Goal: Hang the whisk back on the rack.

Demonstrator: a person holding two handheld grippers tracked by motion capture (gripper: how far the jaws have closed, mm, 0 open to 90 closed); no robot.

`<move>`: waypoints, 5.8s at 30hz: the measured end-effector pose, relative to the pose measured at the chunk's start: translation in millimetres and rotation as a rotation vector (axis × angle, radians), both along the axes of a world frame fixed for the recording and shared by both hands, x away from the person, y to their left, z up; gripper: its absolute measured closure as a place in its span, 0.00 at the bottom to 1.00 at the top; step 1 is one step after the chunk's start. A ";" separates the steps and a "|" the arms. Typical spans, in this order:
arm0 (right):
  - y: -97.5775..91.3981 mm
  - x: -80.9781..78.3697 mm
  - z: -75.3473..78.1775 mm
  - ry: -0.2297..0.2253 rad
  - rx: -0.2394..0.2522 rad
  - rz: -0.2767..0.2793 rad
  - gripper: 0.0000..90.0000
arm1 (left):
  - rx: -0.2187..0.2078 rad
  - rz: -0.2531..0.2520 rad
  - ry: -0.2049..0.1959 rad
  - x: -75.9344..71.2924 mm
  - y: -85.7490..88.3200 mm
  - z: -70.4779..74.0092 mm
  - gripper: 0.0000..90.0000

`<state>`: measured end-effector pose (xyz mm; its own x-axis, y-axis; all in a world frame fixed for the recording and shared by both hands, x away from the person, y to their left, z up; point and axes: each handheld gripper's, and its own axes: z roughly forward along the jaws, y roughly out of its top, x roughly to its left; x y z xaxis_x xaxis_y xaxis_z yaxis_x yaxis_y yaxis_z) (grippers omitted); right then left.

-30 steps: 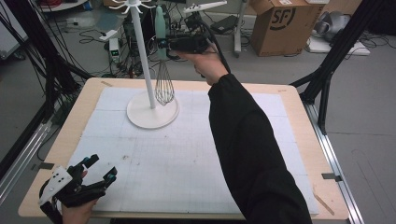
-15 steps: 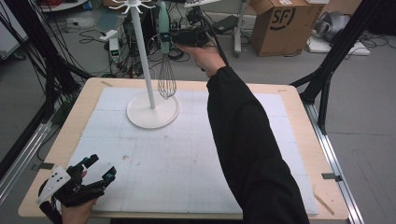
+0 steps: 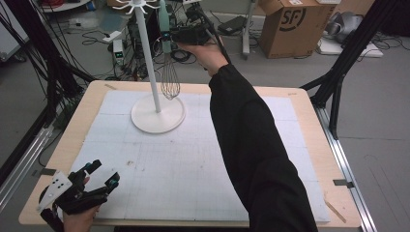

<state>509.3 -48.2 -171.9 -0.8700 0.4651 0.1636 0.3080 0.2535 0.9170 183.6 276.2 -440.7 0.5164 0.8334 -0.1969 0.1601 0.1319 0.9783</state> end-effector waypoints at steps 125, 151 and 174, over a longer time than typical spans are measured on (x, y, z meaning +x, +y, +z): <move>-152.6 -152.4 -62.7 -0.081 -0.002 -0.075 0.22 | 0.039 -0.046 -0.027 -2.5 -16.1 0.8 0.18; -180.4 -202.5 -97.4 -0.129 -0.007 -0.058 0.24 | 0.048 -0.041 -0.021 0.3 -18.3 -0.8 0.18; -192.3 -237.6 -162.5 -0.118 0.030 -0.056 0.24 | 0.055 -0.063 -0.023 5.8 -22.9 -1.3 0.17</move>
<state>271.7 -240.6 -334.4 -0.8571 0.5094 0.0763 0.2102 0.2107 0.9547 189.4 253.3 -442.0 0.5721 0.8083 -0.1391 0.1442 0.0678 0.9872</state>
